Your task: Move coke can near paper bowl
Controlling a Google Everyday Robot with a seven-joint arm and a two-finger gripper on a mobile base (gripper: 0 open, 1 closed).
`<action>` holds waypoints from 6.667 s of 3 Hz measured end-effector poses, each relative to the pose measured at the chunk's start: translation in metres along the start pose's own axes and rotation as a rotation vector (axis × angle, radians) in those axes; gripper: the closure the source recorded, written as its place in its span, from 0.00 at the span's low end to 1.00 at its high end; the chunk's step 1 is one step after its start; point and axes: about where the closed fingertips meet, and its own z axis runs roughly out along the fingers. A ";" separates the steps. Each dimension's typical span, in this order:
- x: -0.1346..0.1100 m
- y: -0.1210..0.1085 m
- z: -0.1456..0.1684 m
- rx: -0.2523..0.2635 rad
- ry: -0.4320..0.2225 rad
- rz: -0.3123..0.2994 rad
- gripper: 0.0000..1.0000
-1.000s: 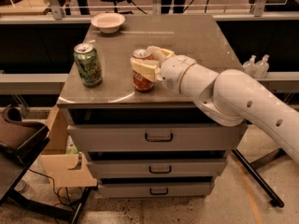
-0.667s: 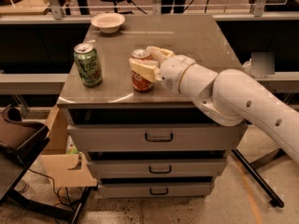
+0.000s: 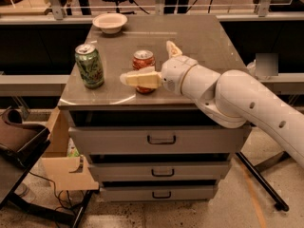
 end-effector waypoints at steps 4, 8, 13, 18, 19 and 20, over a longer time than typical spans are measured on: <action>0.017 0.006 0.008 -0.017 0.036 0.039 0.00; 0.019 0.012 0.015 -0.031 0.038 0.025 0.86; -0.056 -0.076 0.053 0.046 0.040 0.020 1.00; 0.010 -0.256 0.202 0.111 0.034 0.149 1.00; 0.003 -0.268 0.215 0.144 0.008 0.140 1.00; 0.008 -0.268 0.228 0.152 0.025 0.126 1.00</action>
Offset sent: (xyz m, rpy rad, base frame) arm 0.0025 0.0015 -0.0085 -0.0024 0.0324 0.0049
